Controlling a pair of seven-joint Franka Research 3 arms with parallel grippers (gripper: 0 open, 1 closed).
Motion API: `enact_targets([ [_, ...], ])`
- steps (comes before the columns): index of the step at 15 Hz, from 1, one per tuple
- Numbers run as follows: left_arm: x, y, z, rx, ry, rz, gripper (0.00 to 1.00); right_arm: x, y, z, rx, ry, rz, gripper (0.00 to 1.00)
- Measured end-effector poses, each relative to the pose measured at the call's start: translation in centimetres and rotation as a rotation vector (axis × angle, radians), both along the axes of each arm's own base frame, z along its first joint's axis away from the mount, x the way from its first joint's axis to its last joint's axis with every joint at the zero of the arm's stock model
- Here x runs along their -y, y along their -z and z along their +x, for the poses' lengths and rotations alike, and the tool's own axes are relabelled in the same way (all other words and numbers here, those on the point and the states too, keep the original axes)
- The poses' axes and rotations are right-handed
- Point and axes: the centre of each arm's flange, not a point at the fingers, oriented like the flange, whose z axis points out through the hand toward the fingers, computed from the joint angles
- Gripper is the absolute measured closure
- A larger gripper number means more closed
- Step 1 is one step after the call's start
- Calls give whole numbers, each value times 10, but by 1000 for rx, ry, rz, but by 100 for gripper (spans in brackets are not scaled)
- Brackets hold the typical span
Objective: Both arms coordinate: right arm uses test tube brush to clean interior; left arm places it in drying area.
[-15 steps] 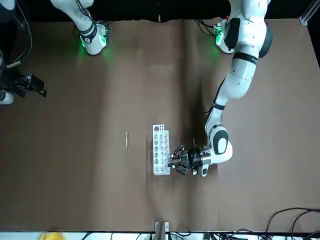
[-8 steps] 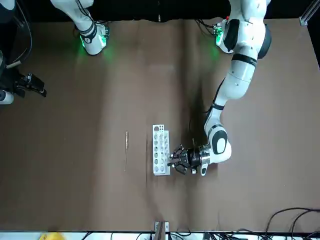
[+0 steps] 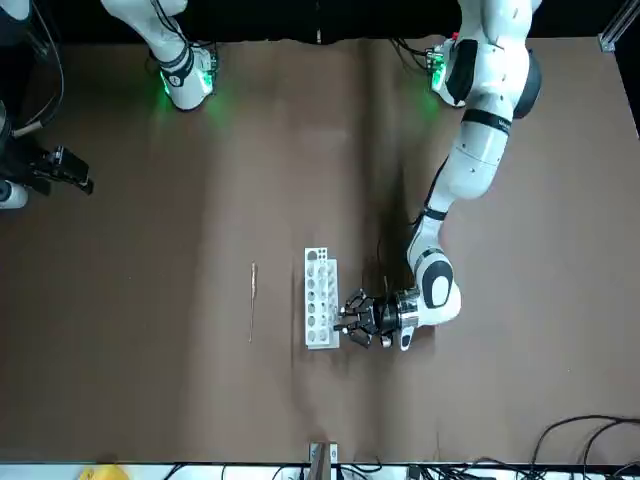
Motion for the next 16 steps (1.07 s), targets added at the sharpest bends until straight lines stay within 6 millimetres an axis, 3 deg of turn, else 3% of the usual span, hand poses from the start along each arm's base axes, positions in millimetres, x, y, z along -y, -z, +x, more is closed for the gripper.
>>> enact_targets([
  [16, -2, -1, 4, -47, -3, -9, 77, -1, 0, 0, 0, -3, 0, 0],
])
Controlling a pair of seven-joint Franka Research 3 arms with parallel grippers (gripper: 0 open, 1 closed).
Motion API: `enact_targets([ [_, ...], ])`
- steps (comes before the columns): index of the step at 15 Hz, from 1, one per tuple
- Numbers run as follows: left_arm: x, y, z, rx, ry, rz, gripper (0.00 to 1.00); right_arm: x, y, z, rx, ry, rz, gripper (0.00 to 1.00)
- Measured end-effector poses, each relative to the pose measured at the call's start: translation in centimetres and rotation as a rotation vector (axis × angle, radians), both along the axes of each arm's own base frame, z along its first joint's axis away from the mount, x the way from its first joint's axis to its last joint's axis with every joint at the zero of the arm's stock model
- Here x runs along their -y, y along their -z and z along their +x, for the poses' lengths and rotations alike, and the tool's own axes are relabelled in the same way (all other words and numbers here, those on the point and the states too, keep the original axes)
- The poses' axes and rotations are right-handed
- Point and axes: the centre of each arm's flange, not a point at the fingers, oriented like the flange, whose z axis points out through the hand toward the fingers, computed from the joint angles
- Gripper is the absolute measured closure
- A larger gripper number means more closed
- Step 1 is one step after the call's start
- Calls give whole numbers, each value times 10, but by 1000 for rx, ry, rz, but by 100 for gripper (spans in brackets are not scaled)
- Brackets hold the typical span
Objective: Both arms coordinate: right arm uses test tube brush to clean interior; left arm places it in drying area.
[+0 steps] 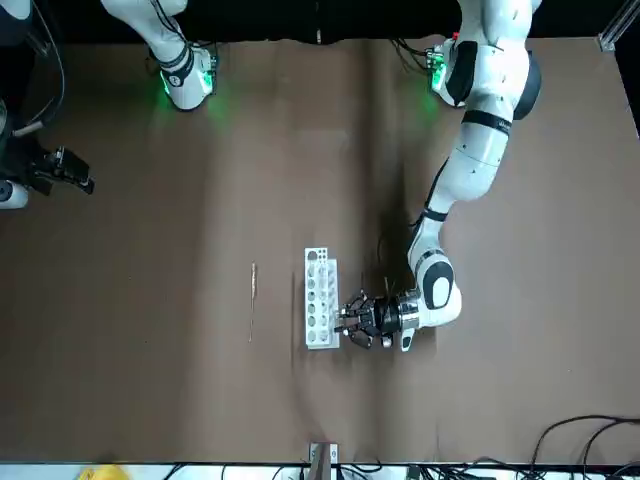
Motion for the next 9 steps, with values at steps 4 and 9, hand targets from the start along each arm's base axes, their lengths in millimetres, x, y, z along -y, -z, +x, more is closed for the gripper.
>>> enact_targets([
  [4, 0, -3, 2, -36, 0, -8, 77, 0, 0, 0, 0, 0, 0, 0],
  [9, 0, -7, 5, -76, -1, -17, 77, 0, 0, 0, 0, 0, 0, 0],
])
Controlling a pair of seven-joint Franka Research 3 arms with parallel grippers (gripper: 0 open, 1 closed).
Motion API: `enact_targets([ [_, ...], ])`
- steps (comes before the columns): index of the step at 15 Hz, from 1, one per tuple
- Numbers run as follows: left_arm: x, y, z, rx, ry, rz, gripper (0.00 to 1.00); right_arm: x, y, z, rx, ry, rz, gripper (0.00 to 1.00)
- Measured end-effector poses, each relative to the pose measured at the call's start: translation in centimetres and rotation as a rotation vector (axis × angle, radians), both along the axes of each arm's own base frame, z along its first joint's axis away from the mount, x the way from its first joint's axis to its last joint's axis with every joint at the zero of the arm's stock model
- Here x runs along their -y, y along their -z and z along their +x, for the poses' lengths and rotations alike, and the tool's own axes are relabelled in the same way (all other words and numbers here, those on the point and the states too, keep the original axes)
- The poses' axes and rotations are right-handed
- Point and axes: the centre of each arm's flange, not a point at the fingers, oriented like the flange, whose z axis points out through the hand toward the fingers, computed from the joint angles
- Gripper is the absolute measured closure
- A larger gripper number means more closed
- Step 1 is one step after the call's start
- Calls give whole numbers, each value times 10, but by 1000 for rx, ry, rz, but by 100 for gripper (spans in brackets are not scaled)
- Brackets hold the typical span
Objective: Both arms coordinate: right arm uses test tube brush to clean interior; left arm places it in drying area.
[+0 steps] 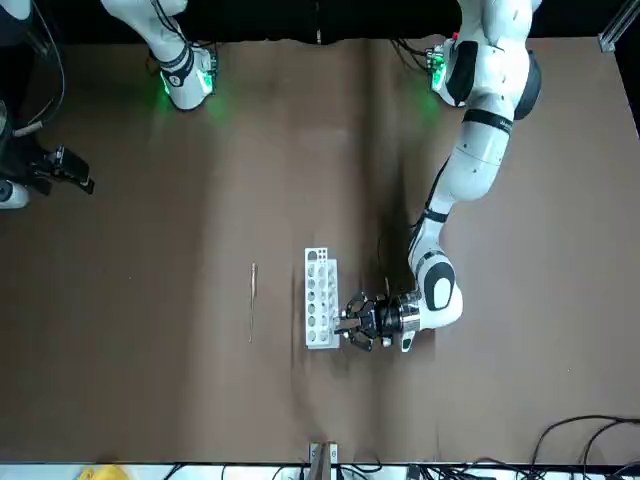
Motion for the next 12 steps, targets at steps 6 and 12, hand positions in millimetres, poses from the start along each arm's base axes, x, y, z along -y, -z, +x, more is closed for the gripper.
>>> enact_targets([
  [6, -6, -13, 7, -19, -3, 2, 77, 0, 0, 0, 0, 0, 0, 0],
  [12, 0, -13, 4, -19, 6, 2, 77, 0, 0, 0, 0, 0, 0, 0],
])
